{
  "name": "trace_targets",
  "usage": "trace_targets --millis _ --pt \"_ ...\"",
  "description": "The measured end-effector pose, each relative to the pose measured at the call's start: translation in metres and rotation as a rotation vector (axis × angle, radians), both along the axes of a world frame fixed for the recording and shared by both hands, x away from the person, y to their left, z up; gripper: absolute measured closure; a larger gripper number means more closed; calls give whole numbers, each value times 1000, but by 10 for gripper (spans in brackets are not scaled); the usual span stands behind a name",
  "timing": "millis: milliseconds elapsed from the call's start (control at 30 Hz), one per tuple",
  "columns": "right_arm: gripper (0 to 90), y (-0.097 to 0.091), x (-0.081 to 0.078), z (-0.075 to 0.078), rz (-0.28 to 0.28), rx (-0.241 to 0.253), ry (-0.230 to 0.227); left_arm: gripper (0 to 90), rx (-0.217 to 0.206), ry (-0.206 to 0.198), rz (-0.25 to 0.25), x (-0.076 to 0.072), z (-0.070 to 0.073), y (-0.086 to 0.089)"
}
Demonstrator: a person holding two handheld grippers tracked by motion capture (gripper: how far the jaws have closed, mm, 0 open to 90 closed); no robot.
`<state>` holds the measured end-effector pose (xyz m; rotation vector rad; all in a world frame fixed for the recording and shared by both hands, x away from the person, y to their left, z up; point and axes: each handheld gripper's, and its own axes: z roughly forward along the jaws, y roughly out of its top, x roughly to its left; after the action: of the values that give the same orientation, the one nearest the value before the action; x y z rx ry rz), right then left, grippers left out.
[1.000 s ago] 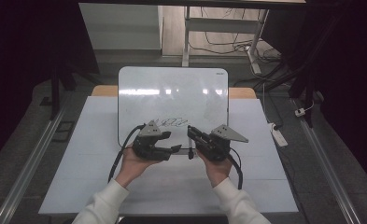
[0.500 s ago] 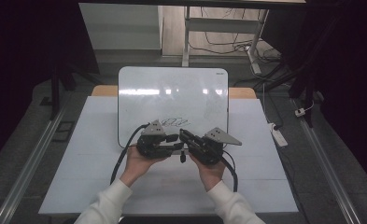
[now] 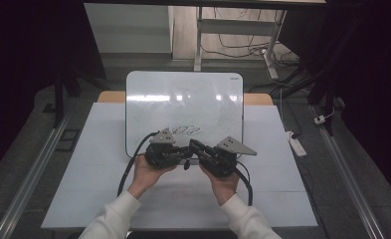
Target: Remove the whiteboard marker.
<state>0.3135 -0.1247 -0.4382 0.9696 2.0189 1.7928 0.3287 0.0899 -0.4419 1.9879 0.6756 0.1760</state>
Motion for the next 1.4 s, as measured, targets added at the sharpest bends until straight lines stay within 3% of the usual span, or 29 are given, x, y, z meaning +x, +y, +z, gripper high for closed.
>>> trace_targets --millis 33,67,100,133,167,300,400,600,800,1067,1233,1400 --pt "780 0 0 0 0 0 0 812 -2 1 -6 0 0 1" --pt "672 -5 3 2 50 -13 -16 813 -7 8 -19 0 1 3" --pt "672 -5 3 2 50 -13 -16 813 -10 10 -25 0 2 4" --pt "582 -15 6 4 98 -17 -36 814 -16 12 -34 0 3 7" --pt "582 -15 6 4 98 -17 -36 814 -26 15 -49 0 4 10" --pt "493 -40 19 3 227 -94 -34 814 -49 32 -117 1 6 17" --pt "473 -53 26 -5 336 -136 -4 815 -41 34 -159 1 7 16" --pt "475 -51 31 -17 476 -200 39 814 -28 29 -224 0 8 5" --pt "508 -42 29 -22 546 -259 38 813 -14 32 -273 0 8 -5" --pt "618 -37 27 -24 622 -261 46 814 -17 35 -308 1 8 -9" --pt "743 -32 26 -25 673 -274 34 813 -32 33 -337 0 8 -12" --pt "746 -30 24 -25 695 -277 49 812 -29 31 -359 -1 8 -16"
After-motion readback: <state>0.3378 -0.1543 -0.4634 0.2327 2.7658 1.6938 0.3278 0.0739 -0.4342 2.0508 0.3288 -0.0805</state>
